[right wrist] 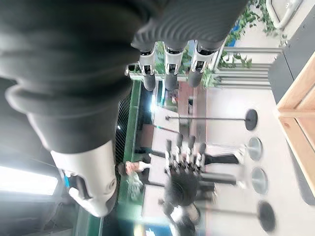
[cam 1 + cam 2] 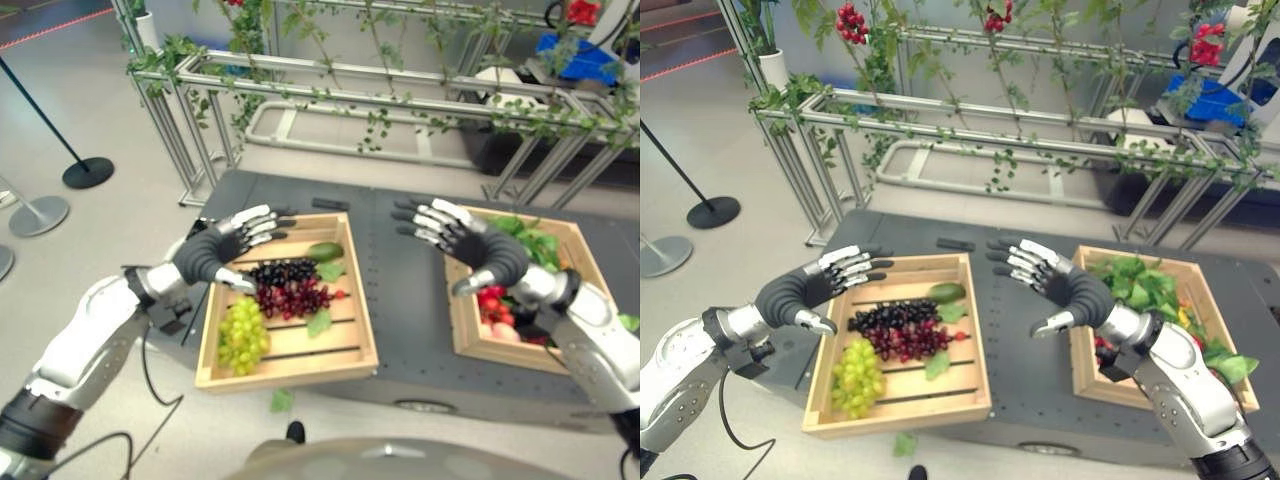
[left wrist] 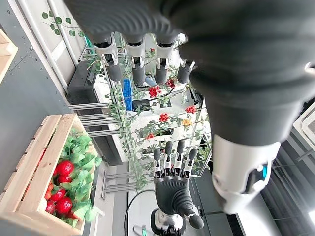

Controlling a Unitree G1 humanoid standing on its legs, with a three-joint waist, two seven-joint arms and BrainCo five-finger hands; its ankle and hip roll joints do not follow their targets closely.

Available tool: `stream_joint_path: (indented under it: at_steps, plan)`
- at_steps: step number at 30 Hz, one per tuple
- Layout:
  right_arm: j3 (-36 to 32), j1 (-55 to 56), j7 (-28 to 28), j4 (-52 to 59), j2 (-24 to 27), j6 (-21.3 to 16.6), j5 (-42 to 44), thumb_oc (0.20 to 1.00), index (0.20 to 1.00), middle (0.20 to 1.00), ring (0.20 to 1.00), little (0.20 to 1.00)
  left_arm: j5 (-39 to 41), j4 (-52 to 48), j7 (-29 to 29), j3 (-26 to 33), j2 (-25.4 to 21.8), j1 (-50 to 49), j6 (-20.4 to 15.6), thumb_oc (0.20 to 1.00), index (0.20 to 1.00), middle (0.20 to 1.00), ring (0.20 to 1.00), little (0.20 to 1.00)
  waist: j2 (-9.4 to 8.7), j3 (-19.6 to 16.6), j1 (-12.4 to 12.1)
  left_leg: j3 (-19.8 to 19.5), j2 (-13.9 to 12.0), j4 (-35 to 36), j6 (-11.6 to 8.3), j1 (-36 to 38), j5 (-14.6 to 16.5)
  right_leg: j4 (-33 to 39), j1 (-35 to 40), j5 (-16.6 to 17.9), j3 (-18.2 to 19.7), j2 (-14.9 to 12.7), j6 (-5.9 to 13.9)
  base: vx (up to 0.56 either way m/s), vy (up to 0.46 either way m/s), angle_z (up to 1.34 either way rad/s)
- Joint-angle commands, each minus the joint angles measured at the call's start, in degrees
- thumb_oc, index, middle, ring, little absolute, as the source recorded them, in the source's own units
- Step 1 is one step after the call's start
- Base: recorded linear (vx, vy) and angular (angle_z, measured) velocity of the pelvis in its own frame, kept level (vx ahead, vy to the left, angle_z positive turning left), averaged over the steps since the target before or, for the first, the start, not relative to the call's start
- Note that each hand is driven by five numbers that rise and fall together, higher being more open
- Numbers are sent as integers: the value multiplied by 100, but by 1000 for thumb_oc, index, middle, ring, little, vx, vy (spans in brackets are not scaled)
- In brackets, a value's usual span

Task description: Pick up the fruits from the basket on one side to the basket on the other side

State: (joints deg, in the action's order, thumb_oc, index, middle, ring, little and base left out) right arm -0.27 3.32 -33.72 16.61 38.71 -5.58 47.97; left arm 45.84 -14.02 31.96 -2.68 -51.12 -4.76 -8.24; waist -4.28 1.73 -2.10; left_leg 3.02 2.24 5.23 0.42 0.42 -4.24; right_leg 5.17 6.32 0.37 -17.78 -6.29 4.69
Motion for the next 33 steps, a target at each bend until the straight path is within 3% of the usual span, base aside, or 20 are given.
stream_joint_path:
  at_steps: [1, 7, 10, 13, 16, 21, 26, 27, 29, 30, 31, 33]
  plan:
    - [-437, -27, 338, -159, -143, -473, 236, 1000, 1000, 1000, 1000, 1000, -18, 383, -282, 642, 250, -82, -415, 1000, 1000, 1000, 1000, 1000, 42, -291, 70, 227, -158, -23, -256, 326, 597, -229, -261, 11, -73, -1, 301, 0, 0, 0]
    - [-1330, 297, 1212, -1640, -510, -849, -512, 1000, 1000, 1000, 1000, 1000, -736, 1928, -1115, 1460, 1137, -437, -693, 1000, 1000, 1000, 1000, 1000, 84, -293, 98, 268, -190, -23, -247, 403, 670, -251, -221, -54, -24, 19, 268, 30, 0, -3]
    - [-1825, 216, 1959, -2634, -875, -1185, -583, 1000, 1000, 1000, 1000, 1000, -1602, 3282, -2043, 1759, 1691, -443, -989, 1000, 1000, 1000, 1000, 1000, 112, -285, 129, 295, -182, -23, -231, 405, 683, -234, -220, -68, 30, 37, 239, 44, 2, 1]
    - [-2083, 257, 2274, -2851, -1201, -1427, -529, 1000, 1000, 1000, 1000, 1000, -1445, 3914, -2433, 2152, 2167, -449, -1247, 1000, 1000, 1000, 1000, 1000, 116, -265, 127, 320, -198, -23, -237, 438, 726, -216, -200, -108, 75, 59, 229, 54, -9, -11]
    - [-2316, 476, 2270, -2981, -1457, -1497, -473, 1000, 1000, 1000, 1000, 1000, -1215, 3764, -2498, 2525, 2547, -604, -1424, 1000, 1000, 1000, 1000, 1000, 76, -245, 118, 352, -206, -23, -232, 417, 714, -202, -226, -99, 105, 71, 221, 36, -13, -11]
    - [-2353, 499, 2478, -3280, -1513, -1573, -656, 1000, 1000, 1000, 1000, 1000, -1303, 3629, -2690, 2577, 2628, -649, -1504, 1000, 1000, 1000, 1000, 1000, 51, -228, 116, 377, -228, -23, -230, 434, 735, -187, -215, -110, 124, 94, 214, 5, -2, -1]
    - [-2196, 476, 2824, -4051, -1390, -1614, -1025, 1000, 1000, 1000, 1000, 1000, -1761, 4169, -3021, 2378, 2488, -573, -1468, 1000, 1000, 1000, 1000, 1000, 53, -204, 130, 396, -238, -23, -242, 466, 737, -174, -176, -122, 133, 114, 199, 0, 0, 0]
    - [-2036, 473, 2870, -4614, -1364, -1544, -1072, 1000, 1000, 1000, 1000, 1000, -2192, 4749, -3180, 2204, 2398, -560, -1437, 1000, 1000, 1000, 1000, 1000, 58, -191, 135, 400, -235, -23, -243, 476, 734, -173, -168, -122, 140, 124, 199, 0, 0, 0]
    - [-1815, 446, 2779, -5082, -1356, -1488, -1053, 1000, 1000, 1000, 1000, 1000, -2306, 5217, -3257, 2087, 2401, -501, -1371, 1000, 1000, 1000, 1000, 1000, 65, -161, 130, 408, -245, -23, -248, 514, 748, -182, -140, -142, 155, 135, 200, 0, 0, 0]
    - [-1443, 433, 2821, -5971, -1369, -1311, -1286, 1000, 1000, 1000, 1000, 1000, -2520, 6442, -3366, 1874, 2516, -400, -1154, 1000, 1000, 1000, 1000, 1000, 70, -128, 136, 415, -239, -23, -244, 529, 726, -179, -131, -135, 161, 143, 198, 0, 0, 0]
    - [-1443, 418, 2814, -5987, -1365, -1319, -1279, 1000, 1000, 1000, 1000, 1000, -2517, 6458, -3363, 1872, 2513, -383, -1164, 1000, 1000, 1000, 1000, 1000, 66, -133, 140, 413, -233, -23, -241, 505, 706, -176, -152, -120, 158, 137, 197, 0, 0, 0]
    - [-977, 311, 2904, -7554, -1546, -1033, -1453, 1000, 1000, 1000, 1000, 1000, -2891, 7627, -3404, 1512, 2743, -276, -894, 1000, 1000, 1000, 1000, 1000, 88, -96, 142, 423, -232, -23, -231, 532, 709, -194, -143, -132, 172, 151, 195, 0, 0, 0]
